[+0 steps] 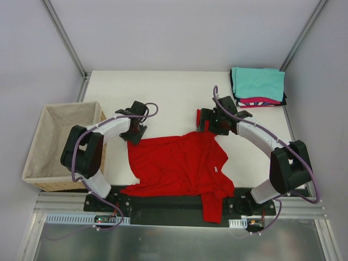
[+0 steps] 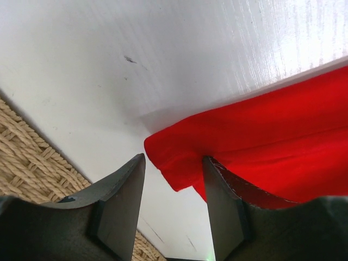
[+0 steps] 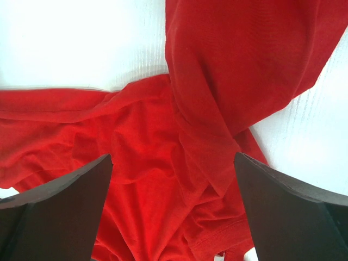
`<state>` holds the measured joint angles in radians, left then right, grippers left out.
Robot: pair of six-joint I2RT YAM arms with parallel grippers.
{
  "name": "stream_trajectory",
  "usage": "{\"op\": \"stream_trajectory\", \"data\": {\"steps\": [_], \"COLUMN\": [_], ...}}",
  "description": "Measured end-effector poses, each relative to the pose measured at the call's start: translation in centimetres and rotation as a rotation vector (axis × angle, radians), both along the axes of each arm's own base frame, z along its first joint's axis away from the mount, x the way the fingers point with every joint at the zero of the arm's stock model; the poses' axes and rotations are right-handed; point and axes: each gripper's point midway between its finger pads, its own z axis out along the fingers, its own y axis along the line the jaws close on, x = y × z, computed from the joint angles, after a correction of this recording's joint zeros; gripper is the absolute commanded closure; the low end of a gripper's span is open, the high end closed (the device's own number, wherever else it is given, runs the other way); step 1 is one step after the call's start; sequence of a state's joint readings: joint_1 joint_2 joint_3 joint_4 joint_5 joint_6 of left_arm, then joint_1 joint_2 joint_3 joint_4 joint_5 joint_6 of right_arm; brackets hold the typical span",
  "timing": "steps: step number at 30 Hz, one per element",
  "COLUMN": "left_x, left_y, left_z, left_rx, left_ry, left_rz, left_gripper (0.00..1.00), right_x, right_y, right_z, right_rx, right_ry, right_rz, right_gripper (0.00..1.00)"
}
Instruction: Fold and stack the t-shirts
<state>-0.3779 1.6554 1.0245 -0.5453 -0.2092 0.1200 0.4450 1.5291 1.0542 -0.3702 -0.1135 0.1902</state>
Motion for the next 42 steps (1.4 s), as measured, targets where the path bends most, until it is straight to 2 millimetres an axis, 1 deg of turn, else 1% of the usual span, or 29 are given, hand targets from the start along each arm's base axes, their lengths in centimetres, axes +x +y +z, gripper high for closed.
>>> {"op": "stream_trajectory", "data": {"steps": [5, 8, 11, 12, 15, 18, 22, 23, 24, 27, 28, 29, 32, 37, 40, 42], "left_x": [-0.3, -0.4, -0.4, -0.4, -0.4, -0.4, -0.5, -0.5, -0.5, -0.5, -0.5, -0.5, -0.6, -0.7, -0.5, -0.5], "left_y": [-0.2, -0.2, -0.3, -0.3, -0.3, -0.4, -0.5, -0.6, -0.6, -0.6, -0.6, -0.6, -0.6, -0.5, -0.3, -0.1], "left_z": [-1.1, -1.3, -1.3, -1.3, -1.4, -1.5, -1.5, -1.5, -1.5, -1.5, -1.5, -1.6, -1.6, -1.4, -0.6, 0.0], "left_rx": [-0.005, -0.007, -0.01, -0.01, -0.013, -0.016, -0.022, -0.024, -0.026, -0.028, -0.028, -0.029, -0.029, -0.032, -0.025, -0.023], "left_ry": [0.03, 0.038, 0.038, 0.039, 0.042, 0.043, 0.045, 0.046, 0.047, 0.047, 0.047, 0.047, 0.046, 0.035, 0.007, -0.009], "left_rz": [-0.004, -0.005, -0.005, -0.005, -0.006, -0.007, -0.008, -0.009, -0.009, -0.007, -0.006, -0.003, 0.0, 0.01, 0.025, 0.035], "left_gripper": [0.54, 0.54, 0.57, 0.6, 0.64, 0.65, 0.69, 0.72, 0.72, 0.82, 0.83, 0.92, 1.0, 1.0, 1.0, 1.0], "right_x": [0.0, 0.0, 0.0, 0.0, 0.0, 0.0, 0.0, 0.0, 0.0, 0.0, 0.0, 0.0, 0.0, 0.1, 0.4, 0.9], "right_y": [0.0, 0.0, 0.0, 0.0, 0.0, 0.0, 0.0, 0.0, 0.0, -0.1, -0.1, -0.1, -0.1, -0.7, -1.6, -2.2], "right_z": [0.0, 0.0, 0.0, 0.0, 0.0, 0.0, 0.0, 0.0, 0.0, 0.0, 0.0, 0.0, 0.0, -0.2, -0.2, 0.2], "right_rx": [0.0, 0.0, 0.0, 0.0, -0.001, -0.001, -0.001, -0.001, -0.001, -0.003, -0.004, -0.004, -0.005, -0.039, -0.083, -0.111], "right_ry": [0.0, 0.0, 0.0, 0.0, 0.0, 0.0, 0.0, 0.0, -0.001, -0.001, -0.001, -0.001, -0.001, -0.004, -0.014, -0.033], "right_rz": [0.0, 0.0, 0.0, 0.0, 0.0, -0.001, -0.001, -0.001, -0.001, -0.002, -0.002, -0.003, -0.003, -0.018, -0.034, -0.052], "right_gripper": [0.01, 0.01, 0.01, 0.01, 0.01, 0.01, 0.01, 0.01, 0.01, 0.01, 0.01, 0.01, 0.01, 0.01, 0.02, 0.01]}}
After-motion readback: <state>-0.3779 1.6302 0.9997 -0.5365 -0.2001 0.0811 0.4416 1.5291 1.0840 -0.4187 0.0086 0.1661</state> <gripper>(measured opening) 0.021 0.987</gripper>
